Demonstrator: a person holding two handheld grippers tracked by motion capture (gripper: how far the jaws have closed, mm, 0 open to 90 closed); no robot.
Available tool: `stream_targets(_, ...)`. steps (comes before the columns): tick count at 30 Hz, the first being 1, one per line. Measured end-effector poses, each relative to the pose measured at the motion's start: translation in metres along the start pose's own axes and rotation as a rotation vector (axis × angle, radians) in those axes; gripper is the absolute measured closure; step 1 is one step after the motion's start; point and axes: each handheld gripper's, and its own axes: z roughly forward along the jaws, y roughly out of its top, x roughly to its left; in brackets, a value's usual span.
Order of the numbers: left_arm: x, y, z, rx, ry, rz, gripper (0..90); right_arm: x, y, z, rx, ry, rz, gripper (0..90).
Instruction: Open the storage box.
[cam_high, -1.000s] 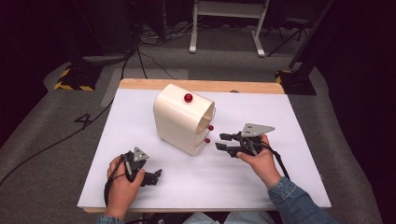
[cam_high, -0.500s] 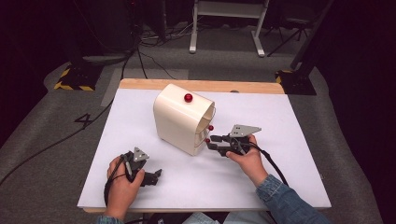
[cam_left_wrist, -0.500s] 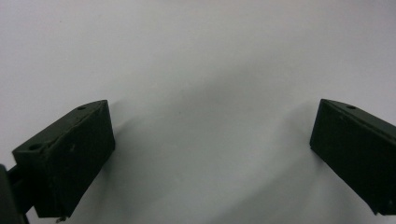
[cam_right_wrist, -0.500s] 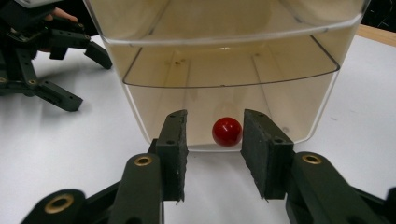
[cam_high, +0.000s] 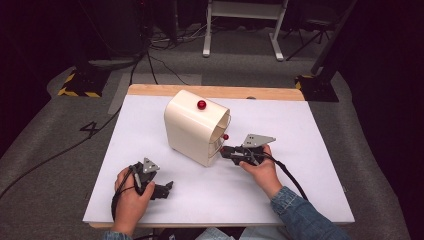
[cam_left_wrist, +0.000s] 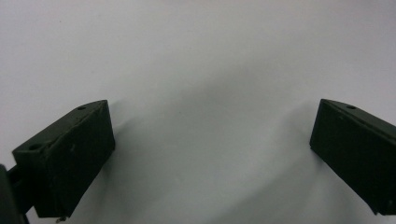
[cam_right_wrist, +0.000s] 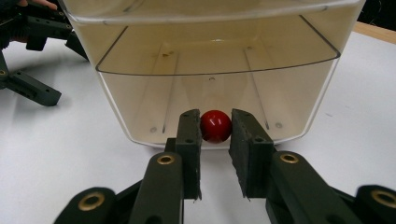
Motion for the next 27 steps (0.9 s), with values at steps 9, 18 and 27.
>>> stream_targets(9,0.000,0.000,0.000,-0.001,0.000,-0.002,0.0,0.000,0.000,0.000,0.000,-0.002,-0.004,74.2)
stream_targets(18,0.000,0.000,0.000,-0.002,0.000,-0.002,0.0,0.005,0.002,-0.013,0.023,-0.022,-0.040,74.1)
stream_targets(27,0.000,0.000,0.000,-0.001,0.000,-0.002,0.0,0.005,-0.002,-0.043,0.022,-0.018,-0.025,74.1)
